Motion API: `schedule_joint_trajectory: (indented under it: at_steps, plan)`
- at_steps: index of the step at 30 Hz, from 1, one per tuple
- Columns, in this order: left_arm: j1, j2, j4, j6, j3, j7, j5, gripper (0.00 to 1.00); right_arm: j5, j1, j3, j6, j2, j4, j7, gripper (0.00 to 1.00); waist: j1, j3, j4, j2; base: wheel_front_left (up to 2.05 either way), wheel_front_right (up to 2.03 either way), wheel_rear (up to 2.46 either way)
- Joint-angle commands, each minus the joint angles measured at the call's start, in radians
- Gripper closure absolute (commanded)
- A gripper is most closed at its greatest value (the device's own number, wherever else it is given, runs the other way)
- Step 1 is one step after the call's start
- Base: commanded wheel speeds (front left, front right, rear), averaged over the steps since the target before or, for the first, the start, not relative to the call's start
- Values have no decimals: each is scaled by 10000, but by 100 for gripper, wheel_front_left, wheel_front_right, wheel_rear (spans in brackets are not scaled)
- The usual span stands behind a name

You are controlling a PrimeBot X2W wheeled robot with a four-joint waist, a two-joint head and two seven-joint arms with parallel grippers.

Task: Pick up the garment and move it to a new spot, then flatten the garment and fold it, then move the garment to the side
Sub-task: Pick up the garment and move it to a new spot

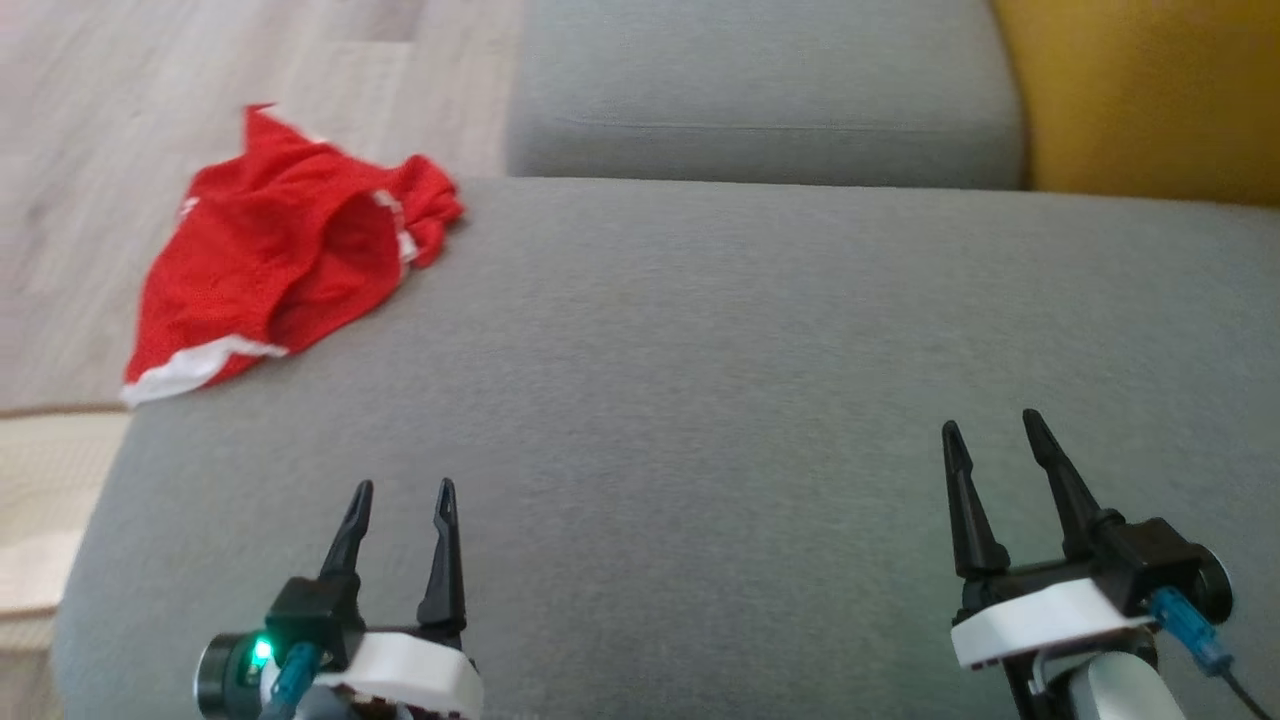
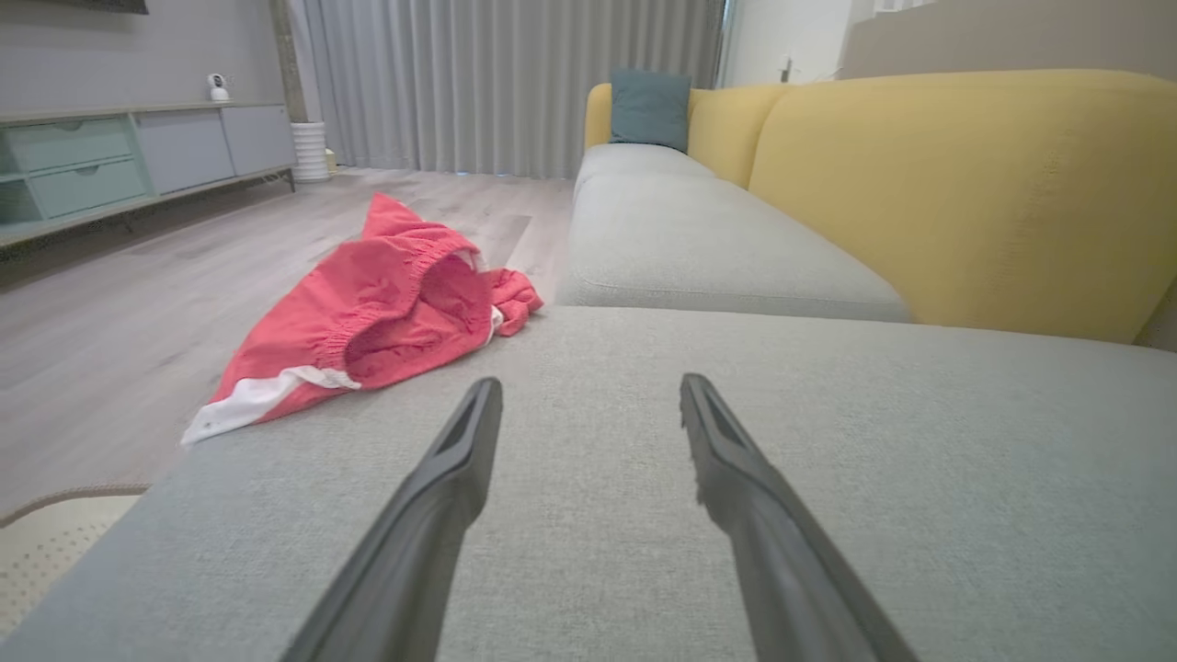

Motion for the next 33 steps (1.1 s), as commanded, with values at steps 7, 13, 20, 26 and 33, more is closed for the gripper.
schedule_joint_trajectory:
  at_steps: [7, 13, 20, 26, 33]
  plan:
    - [-545, 46, -498, -53, 534, -124, 223, 0, 203, -327, 323, -9, -83, -451, -111, 0, 0, 74, 1538, 0, 0, 0, 0]
    - [-531, 46, -587, -102, 674, -124, 292, 0, 291, -365, 480, -9, -83, -488, -111, 0, 0, 84, 2593, 0, 0, 0, 0]
    - [-521, 45, -638, -143, 824, -124, 322, 0, 317, -383, 512, -9, -83, -483, -111, 0, 0, 110, 3211, 0, 0, 0, 0]
    - [-508, 45, -697, -141, 942, -124, 344, 0, 325, -417, 552, -9, -83, -463, -111, 0, 0, 147, 3437, 0, 0, 0, 0]
    - [-511, 49, -781, -129, 1116, -124, 335, 0, 291, -468, 619, -9, -83, -460, -111, 0, 0, 270, 3373, 0, 0, 0, 0]
